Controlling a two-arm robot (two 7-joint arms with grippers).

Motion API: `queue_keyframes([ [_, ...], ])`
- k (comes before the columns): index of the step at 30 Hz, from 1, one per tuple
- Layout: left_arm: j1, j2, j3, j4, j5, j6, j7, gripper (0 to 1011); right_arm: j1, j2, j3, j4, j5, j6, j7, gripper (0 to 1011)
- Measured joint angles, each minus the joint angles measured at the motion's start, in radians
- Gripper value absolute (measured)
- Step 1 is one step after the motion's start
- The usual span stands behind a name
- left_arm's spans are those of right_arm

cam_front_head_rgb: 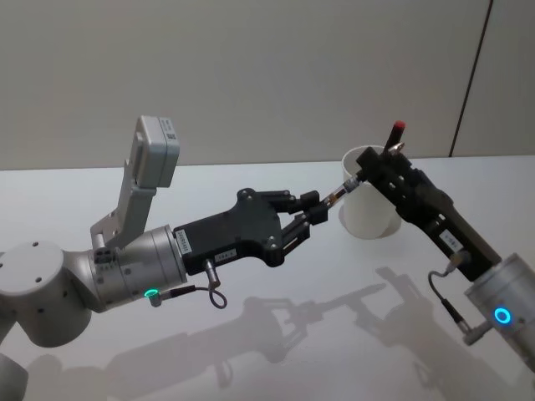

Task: Place the pen into the pen holder.

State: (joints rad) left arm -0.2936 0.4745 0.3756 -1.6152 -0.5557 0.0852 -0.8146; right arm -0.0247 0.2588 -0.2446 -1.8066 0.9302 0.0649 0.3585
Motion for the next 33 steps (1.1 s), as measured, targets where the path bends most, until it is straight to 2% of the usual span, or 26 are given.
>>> queue_keyframes([
  [15, 0.0, 0.0, 0.0, 0.0, 0.0, 0.0, 0.0, 161, 0.047, -0.008, -0.011, 0.031, -0.003, 0.064, 0.027, 1002],
  [33, 0.0, 0.0, 0.0, 0.0, 0.0, 0.0, 0.0, 161, 0.035, 0.008, -0.018, 0.024, 0.029, 0.05, 0.05, 1001],
])
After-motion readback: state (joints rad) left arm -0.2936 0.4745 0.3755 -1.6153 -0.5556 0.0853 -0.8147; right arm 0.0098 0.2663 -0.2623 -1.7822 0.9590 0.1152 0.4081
